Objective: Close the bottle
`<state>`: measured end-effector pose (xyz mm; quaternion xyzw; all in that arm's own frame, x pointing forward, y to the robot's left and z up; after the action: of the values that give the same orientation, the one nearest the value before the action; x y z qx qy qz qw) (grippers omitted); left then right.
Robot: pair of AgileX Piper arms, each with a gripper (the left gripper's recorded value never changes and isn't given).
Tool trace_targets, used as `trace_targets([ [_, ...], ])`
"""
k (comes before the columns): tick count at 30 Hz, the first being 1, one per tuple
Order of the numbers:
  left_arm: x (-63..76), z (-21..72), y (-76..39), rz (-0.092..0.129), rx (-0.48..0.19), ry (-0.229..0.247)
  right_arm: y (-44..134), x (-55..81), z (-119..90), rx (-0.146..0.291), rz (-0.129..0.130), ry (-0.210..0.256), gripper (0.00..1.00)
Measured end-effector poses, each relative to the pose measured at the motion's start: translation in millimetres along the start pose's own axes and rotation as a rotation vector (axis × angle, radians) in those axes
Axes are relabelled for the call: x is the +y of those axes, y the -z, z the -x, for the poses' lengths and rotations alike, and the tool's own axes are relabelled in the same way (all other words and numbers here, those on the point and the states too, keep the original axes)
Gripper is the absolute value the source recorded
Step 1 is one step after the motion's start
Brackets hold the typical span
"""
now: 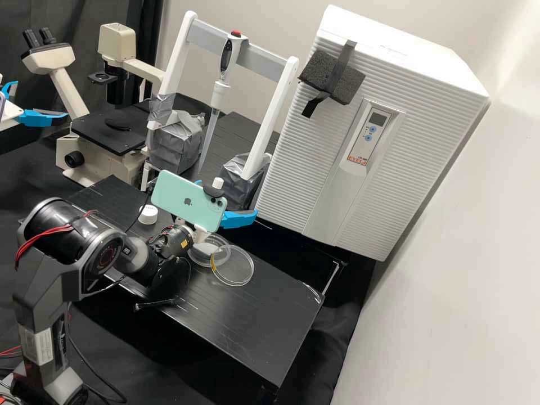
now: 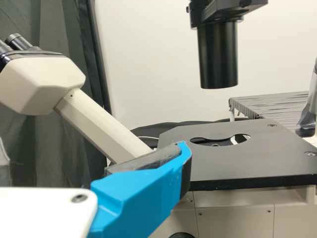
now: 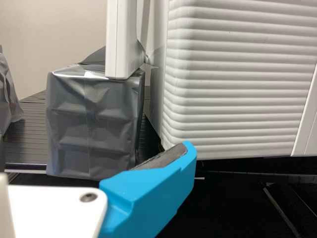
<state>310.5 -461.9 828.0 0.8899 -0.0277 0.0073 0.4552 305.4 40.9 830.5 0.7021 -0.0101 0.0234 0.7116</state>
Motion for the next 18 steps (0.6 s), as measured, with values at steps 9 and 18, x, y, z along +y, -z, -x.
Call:
trace_targets([
  [9, -0.8, 0.1, -6.0, 0.005, -0.051, 0.007, 0.0, 0.0, 0.0, 0.0, 0.0, 0.0, 1.0],
  [18, -1.4, 12.0, -42.9, 0.068, -0.334, 0.009, 0.0, 0.0, 0.0, 0.0, 0.0, 0.0, 1.0],
])
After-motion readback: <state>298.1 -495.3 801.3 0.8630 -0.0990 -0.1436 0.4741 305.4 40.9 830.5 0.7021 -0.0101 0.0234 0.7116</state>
